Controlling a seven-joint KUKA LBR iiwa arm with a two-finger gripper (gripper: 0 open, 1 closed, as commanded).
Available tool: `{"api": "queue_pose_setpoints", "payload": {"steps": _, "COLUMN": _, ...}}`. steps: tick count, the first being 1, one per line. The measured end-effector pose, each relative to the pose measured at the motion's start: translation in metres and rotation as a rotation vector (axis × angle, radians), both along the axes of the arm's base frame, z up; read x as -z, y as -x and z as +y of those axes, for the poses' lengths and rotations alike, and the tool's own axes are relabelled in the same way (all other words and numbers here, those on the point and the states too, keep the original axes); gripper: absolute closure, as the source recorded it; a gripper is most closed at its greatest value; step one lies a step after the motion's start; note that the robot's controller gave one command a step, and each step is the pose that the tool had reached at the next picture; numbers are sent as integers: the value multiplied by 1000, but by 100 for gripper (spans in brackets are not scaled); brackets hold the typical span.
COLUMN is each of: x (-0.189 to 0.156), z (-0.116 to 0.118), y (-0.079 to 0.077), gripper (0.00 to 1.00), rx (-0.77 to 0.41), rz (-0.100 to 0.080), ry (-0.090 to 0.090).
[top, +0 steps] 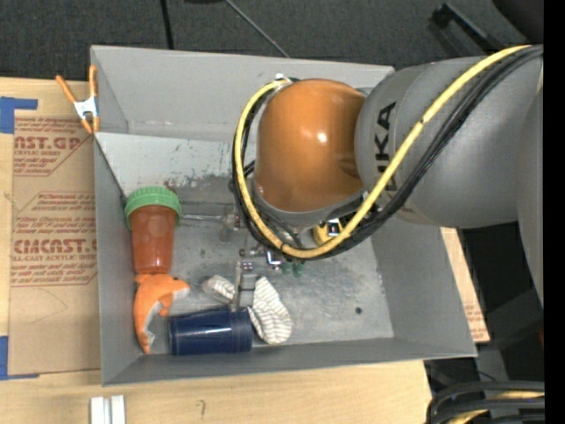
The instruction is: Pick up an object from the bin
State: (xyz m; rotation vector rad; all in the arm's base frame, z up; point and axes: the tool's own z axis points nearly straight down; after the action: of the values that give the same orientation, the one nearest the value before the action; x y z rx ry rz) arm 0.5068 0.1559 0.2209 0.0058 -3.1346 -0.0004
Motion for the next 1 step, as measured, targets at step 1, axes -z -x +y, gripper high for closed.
{"api": "queue_pose_setpoints", "payload": {"steps": 1, "x": -4, "z": -1, "y": -2, "gripper": 0, "rx": 2, "rz": -8, "ry": -1}}
